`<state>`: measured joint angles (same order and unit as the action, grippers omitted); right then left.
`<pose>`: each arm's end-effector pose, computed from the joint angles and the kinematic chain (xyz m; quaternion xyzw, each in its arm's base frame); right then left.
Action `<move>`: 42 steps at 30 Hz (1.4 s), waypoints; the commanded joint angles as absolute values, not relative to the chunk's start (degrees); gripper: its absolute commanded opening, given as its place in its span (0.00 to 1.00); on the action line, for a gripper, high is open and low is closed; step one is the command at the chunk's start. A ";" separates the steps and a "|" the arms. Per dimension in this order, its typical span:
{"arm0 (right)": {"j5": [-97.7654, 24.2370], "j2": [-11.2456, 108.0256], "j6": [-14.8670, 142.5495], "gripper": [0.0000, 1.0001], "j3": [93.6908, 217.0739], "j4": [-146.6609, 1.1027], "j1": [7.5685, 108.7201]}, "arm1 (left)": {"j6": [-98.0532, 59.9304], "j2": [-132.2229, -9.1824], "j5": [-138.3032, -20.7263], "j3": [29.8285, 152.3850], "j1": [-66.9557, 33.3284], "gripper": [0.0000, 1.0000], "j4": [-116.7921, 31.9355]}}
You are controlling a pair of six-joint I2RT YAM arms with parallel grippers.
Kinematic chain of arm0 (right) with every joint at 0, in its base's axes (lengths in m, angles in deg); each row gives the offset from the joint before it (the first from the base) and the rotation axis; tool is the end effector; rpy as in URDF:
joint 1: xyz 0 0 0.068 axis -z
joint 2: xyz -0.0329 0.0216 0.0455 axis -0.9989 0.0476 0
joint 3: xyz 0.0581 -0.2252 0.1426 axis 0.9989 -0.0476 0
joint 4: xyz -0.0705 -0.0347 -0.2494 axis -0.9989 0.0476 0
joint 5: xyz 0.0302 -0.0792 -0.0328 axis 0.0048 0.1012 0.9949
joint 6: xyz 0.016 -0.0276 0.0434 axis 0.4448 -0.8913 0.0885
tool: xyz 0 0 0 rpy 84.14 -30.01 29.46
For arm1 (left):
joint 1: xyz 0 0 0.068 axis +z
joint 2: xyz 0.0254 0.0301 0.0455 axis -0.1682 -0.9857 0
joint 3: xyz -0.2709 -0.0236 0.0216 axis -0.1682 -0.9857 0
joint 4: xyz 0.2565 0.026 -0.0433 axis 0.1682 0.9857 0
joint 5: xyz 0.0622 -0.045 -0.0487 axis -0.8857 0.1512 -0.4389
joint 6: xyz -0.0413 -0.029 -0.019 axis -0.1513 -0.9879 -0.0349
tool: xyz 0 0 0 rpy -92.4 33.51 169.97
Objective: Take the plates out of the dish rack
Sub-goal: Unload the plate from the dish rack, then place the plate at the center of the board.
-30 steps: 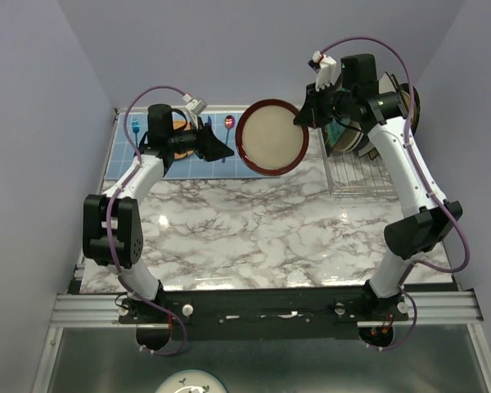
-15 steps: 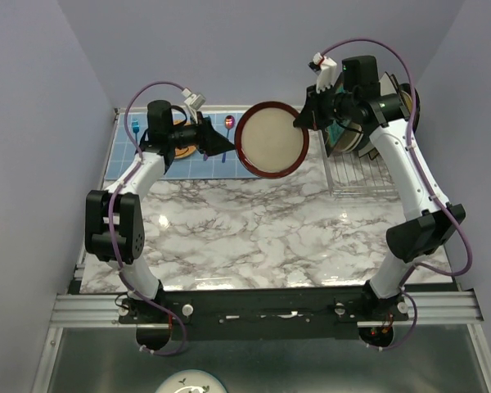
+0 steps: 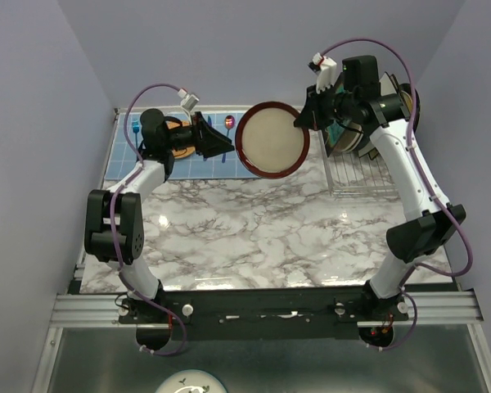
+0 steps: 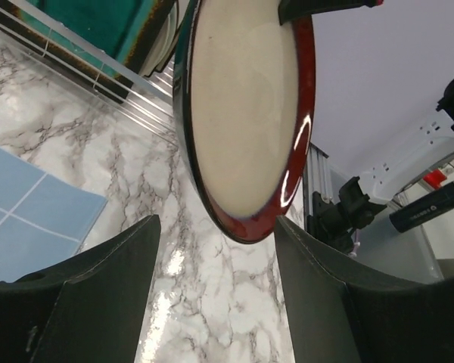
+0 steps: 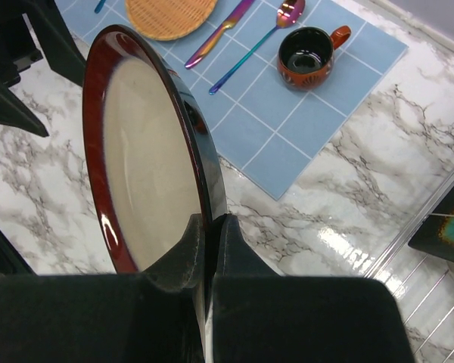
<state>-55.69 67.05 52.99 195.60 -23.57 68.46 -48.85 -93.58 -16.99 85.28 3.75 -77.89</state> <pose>0.3465 0.1348 0.4408 -0.2762 0.8196 0.2599 0.4294 0.3773 -0.0730 0.3044 0.2422 0.6521 -0.5986 0.3973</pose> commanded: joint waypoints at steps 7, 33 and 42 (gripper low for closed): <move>-58.66 65.31 54.39 0.01 198.40 -27.50 67.67 | -72.07 -97.07 -13.07 85.12 4.85 0.70 -107.03; -59.18 65.57 54.13 0.01 199.37 -27.14 65.39 | -48.62 -96.72 -17.46 88.90 0.90 0.61 -77.68; -58.83 65.31 53.86 0.01 198.49 -27.23 65.12 | -47.73 -96.54 -17.29 89.95 0.63 0.33 -75.31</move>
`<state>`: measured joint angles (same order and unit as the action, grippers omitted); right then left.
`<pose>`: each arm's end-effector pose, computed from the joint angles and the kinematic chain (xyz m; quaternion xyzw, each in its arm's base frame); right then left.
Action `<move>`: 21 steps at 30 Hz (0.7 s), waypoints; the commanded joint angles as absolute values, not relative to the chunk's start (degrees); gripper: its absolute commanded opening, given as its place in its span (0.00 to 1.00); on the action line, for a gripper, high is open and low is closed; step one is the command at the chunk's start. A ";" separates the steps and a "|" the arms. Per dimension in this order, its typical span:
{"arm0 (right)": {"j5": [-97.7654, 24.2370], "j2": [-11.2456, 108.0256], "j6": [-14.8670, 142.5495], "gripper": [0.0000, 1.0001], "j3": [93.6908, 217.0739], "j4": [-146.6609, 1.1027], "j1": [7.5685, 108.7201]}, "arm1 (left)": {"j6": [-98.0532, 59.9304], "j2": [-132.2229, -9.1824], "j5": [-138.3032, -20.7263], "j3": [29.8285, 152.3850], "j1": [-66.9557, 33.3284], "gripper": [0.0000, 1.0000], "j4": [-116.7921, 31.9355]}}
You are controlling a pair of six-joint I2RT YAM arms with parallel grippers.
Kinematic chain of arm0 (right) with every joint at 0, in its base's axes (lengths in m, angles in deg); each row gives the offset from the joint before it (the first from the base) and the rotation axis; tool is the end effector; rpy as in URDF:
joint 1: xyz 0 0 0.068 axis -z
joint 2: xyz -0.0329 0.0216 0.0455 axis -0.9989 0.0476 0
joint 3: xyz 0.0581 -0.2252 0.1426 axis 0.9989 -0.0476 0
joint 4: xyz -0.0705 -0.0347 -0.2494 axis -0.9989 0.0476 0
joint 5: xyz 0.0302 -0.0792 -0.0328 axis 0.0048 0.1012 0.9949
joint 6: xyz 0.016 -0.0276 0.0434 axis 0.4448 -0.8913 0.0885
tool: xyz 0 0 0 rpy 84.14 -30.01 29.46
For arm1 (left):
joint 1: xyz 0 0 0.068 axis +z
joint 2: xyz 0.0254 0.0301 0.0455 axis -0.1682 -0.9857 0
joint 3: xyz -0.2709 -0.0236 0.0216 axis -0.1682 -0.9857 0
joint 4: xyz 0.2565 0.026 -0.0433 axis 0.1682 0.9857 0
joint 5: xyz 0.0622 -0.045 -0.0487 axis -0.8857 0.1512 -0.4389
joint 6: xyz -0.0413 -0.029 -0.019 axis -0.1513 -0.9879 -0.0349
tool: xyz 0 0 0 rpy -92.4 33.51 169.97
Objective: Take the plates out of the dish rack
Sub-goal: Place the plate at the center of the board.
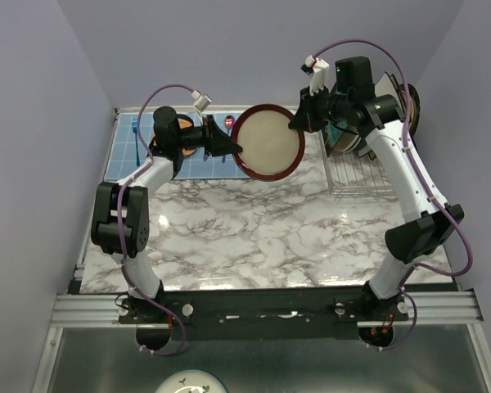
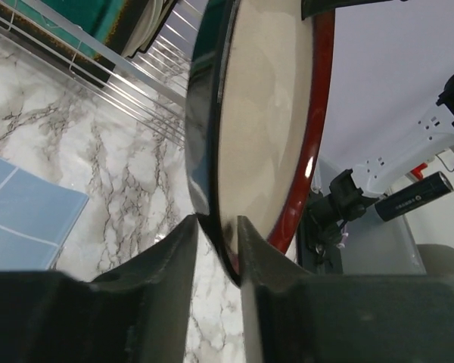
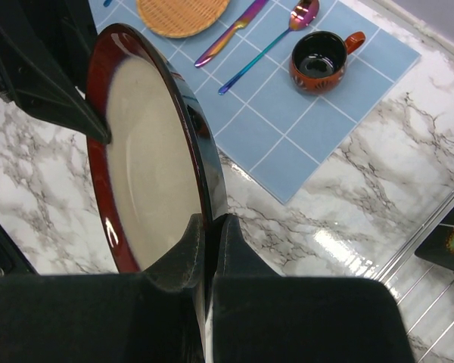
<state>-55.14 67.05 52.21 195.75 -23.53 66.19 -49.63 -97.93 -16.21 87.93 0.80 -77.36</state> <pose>0.3409 0.1481 0.4414 -0.2960 0.8130 0.2615 0.4279 0.3899 -0.0951 0.2903 0.2484 0.6549 -0.6162 0.3601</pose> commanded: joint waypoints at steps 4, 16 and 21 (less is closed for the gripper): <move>-58.57 65.48 53.69 0.01 198.14 -27.41 64.95 | -48.09 -96.46 -16.85 90.30 -0.33 0.02 -75.04; -57.43 65.31 52.63 0.01 196.82 -27.23 64.86 | -47.82 -93.83 -15.80 89.43 -1.21 0.00 -74.25; -55.06 65.57 51.67 0.01 196.47 -27.15 64.95 | -45.20 -90.23 -14.74 89.25 -1.13 0.00 -68.92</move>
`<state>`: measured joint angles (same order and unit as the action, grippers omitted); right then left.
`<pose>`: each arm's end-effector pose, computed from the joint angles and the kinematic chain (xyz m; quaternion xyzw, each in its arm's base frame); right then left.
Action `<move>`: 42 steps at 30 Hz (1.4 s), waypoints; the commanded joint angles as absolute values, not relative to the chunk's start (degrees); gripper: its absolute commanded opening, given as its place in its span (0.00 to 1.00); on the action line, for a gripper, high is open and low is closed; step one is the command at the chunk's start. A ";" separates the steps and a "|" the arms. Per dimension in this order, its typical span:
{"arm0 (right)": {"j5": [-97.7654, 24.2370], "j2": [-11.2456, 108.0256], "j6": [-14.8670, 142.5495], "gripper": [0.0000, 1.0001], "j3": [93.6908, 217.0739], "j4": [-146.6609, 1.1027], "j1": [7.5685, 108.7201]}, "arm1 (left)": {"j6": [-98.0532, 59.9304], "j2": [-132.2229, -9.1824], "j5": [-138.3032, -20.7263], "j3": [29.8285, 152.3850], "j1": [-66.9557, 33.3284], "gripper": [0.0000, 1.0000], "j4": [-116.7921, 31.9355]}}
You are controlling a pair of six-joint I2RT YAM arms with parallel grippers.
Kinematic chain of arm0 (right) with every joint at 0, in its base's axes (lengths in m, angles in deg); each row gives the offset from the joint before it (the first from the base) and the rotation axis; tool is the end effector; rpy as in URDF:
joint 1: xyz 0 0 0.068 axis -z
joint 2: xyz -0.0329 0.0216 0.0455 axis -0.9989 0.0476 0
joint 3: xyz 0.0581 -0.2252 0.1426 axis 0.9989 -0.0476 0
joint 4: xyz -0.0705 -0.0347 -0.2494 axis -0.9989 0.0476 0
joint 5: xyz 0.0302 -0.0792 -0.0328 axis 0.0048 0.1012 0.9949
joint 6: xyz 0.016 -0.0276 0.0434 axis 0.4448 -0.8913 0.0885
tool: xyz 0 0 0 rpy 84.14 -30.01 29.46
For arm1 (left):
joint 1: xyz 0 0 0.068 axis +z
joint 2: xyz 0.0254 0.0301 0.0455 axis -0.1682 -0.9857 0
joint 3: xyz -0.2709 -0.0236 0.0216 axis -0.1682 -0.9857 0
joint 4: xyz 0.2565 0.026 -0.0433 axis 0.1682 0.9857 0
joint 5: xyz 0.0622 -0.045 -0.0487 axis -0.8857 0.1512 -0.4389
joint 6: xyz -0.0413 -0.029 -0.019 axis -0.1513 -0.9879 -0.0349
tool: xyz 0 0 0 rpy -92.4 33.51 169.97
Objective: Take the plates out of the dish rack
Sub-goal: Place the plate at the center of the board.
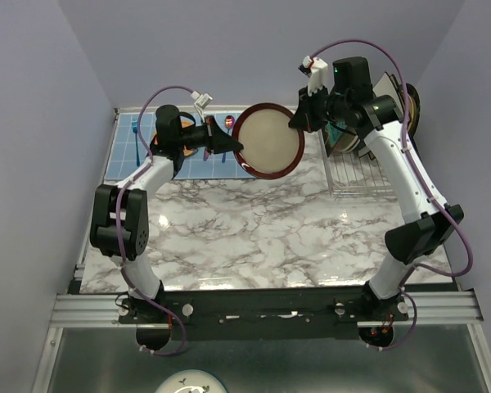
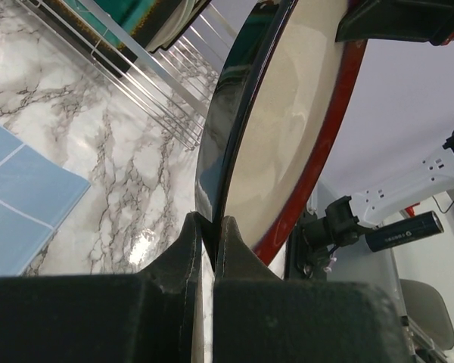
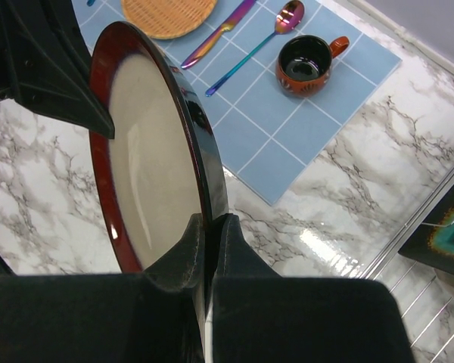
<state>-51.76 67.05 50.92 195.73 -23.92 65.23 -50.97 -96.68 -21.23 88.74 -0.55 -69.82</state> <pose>0.3401 0.1525 0.4414 -0.3002 0.8140 0.2356 0.4379 0.3880 -0.1032 0.2918 0.1927 0.6857 -0.6145 0.3393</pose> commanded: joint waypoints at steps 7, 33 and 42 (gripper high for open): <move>-51.45 66.71 50.00 0.01 196.03 -27.23 64.86 | -35.87 -85.65 -14.48 90.22 -1.04 0.00 -56.76; -43.45 68.73 45.95 0.56 193.22 -31.89 65.03 | -87.80 -85.47 -10.52 83.98 8.45 0.00 -119.05; -46.78 67.33 44.90 0.60 192.07 -31.63 64.95 | -93.44 -89.25 -9.38 83.98 12.93 0.00 -125.92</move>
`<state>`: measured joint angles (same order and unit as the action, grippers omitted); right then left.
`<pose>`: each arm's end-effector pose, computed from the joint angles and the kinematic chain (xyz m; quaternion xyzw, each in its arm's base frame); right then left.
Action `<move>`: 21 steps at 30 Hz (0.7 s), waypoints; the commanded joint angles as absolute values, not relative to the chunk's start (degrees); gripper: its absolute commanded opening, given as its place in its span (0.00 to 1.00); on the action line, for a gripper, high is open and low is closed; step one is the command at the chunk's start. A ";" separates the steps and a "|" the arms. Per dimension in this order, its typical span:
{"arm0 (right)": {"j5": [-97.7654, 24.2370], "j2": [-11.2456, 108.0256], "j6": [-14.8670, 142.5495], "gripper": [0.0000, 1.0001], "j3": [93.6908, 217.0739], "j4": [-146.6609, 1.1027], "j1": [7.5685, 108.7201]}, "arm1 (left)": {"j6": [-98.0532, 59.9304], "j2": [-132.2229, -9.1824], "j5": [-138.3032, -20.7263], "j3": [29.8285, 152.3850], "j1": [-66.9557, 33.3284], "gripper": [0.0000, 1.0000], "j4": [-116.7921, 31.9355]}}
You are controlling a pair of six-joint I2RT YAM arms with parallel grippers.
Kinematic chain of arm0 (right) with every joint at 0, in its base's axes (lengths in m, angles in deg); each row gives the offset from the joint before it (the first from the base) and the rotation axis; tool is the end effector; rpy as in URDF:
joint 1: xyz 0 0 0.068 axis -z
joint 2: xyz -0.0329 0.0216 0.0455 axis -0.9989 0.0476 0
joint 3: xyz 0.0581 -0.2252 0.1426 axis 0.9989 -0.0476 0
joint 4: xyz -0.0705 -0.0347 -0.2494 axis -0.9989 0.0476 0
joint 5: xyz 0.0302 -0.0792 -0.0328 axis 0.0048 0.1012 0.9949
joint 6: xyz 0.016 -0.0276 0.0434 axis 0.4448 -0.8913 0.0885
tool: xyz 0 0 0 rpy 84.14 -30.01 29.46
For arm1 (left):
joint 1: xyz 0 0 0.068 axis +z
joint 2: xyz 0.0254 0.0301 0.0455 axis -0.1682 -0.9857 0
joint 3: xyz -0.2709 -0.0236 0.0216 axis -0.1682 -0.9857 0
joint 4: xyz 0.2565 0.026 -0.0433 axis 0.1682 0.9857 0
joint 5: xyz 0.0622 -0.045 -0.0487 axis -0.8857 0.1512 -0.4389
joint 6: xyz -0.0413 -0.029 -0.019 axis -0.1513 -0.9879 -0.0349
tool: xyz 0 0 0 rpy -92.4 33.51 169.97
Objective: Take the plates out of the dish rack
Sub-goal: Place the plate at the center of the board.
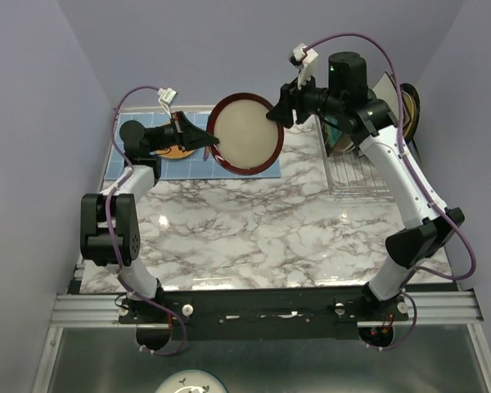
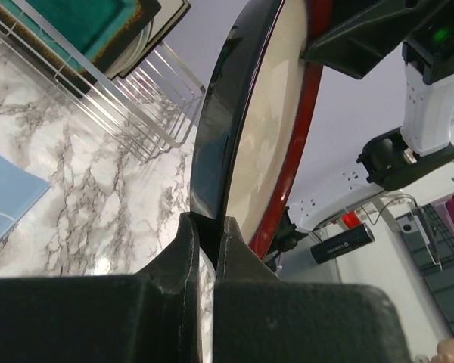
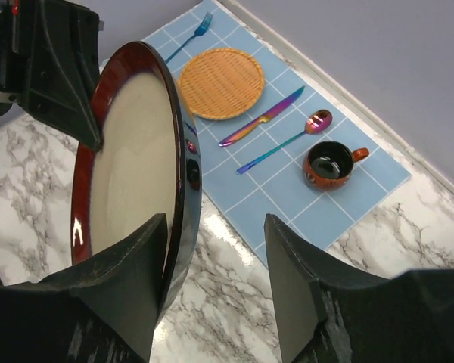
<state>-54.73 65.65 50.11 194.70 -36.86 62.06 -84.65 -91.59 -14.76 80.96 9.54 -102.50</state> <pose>0.3333 0.1739 0.4663 -0.3431 0.7319 0.2681 0.5240 0.3595 -0.0349 0.3269 0.1407 0.6418 -0.6697 0.3461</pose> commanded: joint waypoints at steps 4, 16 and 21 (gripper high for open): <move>-51.26 67.06 44.37 0.60 191.63 -29.87 65.03 | -93.09 -90.22 -8.76 83.80 14.43 0.00 -126.20; -54.35 66.45 44.72 0.66 193.74 -28.81 64.95 | -94.22 -93.99 -7.10 83.89 16.45 0.00 -129.26; -44.07 66.54 44.55 0.69 194.36 -30.57 64.86 | -100.65 -95.59 -3.32 83.63 19.79 0.00 -136.83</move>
<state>-60.98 66.62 48.86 194.51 -33.15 61.32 -92.69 -96.11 -6.63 81.24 13.50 -111.68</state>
